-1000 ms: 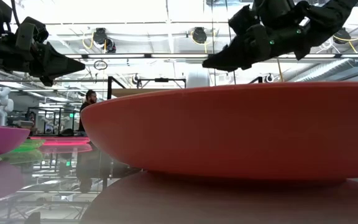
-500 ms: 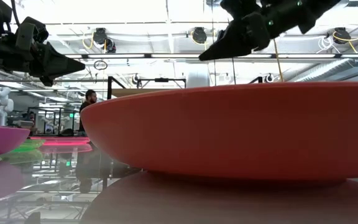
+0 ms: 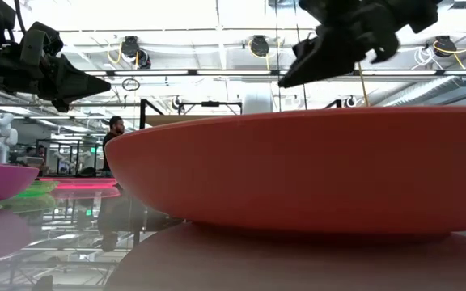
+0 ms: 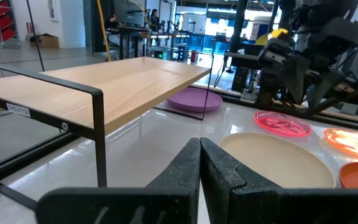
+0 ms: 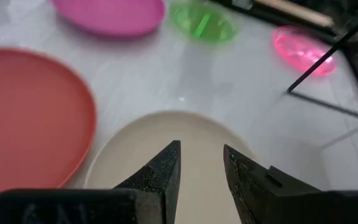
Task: Place and stack plates onto a shelf
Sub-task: Put the gray plate on the shelf
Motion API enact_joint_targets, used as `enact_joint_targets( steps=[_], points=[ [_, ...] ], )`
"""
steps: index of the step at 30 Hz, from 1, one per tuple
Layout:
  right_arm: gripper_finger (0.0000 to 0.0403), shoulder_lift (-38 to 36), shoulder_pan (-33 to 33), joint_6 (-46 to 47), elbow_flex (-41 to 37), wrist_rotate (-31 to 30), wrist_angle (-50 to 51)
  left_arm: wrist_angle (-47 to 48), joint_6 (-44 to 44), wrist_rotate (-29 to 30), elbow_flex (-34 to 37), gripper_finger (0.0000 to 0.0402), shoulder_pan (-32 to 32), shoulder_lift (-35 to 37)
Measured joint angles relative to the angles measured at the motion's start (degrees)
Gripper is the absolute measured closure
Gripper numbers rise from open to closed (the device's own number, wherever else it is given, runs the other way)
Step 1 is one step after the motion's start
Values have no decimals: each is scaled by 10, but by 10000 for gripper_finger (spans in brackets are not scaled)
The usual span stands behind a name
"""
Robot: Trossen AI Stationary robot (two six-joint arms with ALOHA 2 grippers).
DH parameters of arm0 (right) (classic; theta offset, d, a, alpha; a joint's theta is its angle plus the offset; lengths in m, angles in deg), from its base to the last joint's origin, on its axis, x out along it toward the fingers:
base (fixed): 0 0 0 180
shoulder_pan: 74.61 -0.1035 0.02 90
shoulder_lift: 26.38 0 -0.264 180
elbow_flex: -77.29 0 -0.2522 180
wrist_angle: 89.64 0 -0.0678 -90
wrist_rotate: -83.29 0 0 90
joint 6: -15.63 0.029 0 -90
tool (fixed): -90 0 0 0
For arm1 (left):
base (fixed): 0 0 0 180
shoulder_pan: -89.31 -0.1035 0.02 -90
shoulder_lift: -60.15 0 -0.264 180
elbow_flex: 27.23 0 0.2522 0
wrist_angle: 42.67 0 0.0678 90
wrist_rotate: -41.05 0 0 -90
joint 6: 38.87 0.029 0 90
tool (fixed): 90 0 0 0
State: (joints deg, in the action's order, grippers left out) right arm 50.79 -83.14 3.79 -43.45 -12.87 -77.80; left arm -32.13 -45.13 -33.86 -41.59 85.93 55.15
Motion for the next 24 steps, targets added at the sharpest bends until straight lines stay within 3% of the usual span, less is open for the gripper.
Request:
enact_joint_targets(
  steps=[13, 19, 24],
  points=[
    [291, 0, -60, -25, -1, 2, 102, 0, 0, 0, 0, 389, 0, 0],
    [256, 0, -73, -24, -31, -1, 94, 0, 0, 0, 0, 389, 0, 0],
    [222, 0, -72, -17, -62, -40, 82, 0, 0, 0, 0, 389, 0, 0]
  ],
)
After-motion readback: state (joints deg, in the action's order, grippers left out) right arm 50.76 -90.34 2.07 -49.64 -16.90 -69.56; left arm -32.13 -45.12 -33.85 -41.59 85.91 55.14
